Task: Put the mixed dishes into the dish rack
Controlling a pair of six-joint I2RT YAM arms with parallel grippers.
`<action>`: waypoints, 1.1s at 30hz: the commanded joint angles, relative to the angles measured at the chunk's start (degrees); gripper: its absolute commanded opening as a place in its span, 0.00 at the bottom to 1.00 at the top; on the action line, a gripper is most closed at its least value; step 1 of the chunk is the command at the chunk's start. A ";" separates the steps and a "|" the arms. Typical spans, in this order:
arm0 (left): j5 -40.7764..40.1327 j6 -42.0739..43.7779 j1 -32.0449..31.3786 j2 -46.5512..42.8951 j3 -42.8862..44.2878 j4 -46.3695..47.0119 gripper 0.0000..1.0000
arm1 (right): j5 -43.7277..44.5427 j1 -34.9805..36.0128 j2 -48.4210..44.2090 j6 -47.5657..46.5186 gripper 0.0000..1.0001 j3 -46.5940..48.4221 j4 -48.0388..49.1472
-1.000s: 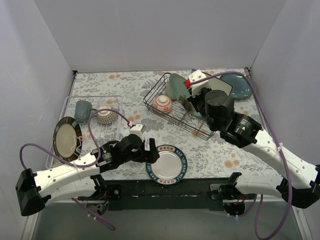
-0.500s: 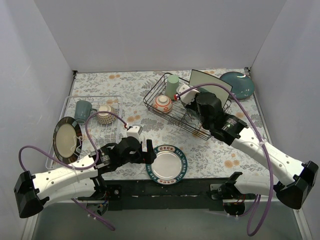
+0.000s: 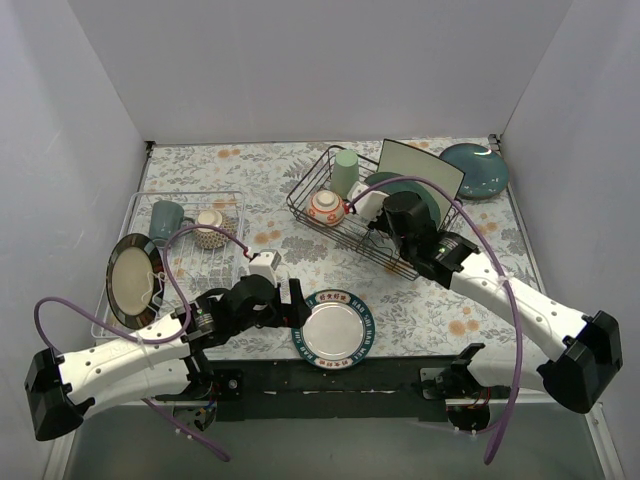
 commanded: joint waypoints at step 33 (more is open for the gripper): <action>-2.46 -1.11 -0.22 -3.06 -0.70 0.10 0.98 | 2.91 -4.85 16.65 8.43 0.60 10.49 1.93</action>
